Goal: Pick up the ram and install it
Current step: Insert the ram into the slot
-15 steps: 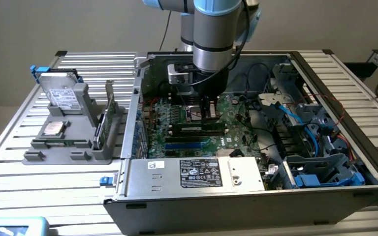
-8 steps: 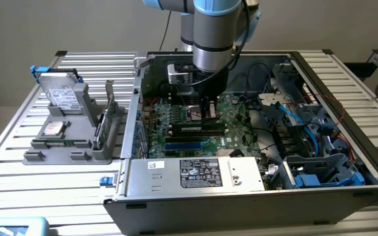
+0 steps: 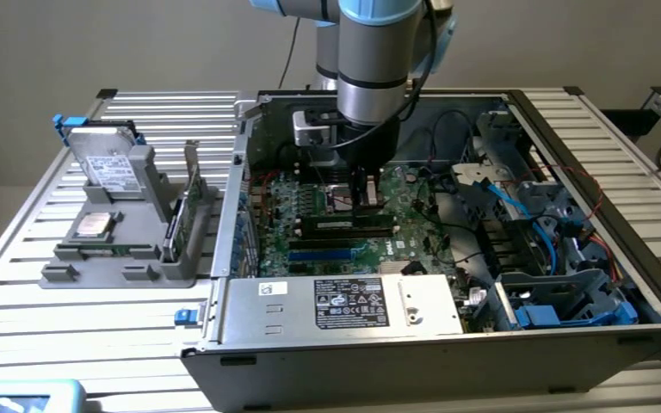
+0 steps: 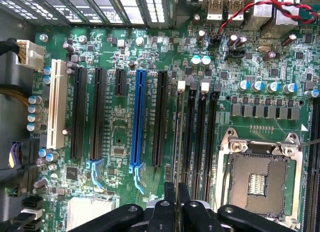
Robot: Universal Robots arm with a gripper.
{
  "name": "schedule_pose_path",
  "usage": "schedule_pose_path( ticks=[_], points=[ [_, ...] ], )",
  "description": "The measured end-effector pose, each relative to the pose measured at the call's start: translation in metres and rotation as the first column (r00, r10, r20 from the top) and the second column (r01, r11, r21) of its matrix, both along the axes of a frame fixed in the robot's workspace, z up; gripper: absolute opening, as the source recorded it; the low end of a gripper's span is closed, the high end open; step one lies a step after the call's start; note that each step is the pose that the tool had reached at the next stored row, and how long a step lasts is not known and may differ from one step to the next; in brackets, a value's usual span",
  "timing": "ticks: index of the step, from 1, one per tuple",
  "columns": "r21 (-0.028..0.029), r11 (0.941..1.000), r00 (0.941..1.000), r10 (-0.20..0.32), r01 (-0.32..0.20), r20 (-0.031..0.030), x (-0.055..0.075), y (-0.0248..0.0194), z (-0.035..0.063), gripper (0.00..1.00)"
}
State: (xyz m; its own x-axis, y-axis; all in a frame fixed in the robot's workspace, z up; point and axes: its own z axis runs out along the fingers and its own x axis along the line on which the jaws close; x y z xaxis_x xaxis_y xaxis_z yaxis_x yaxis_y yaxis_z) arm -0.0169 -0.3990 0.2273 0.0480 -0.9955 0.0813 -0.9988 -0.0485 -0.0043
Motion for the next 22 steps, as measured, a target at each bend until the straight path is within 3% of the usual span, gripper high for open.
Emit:
schedule_pose_path(
  ticks=[22],
  points=[
    [-0.0006,1.0,1.0,-0.003,0.003,0.0031,-0.0007,0.0014,-0.0014,0.14]
  ],
)
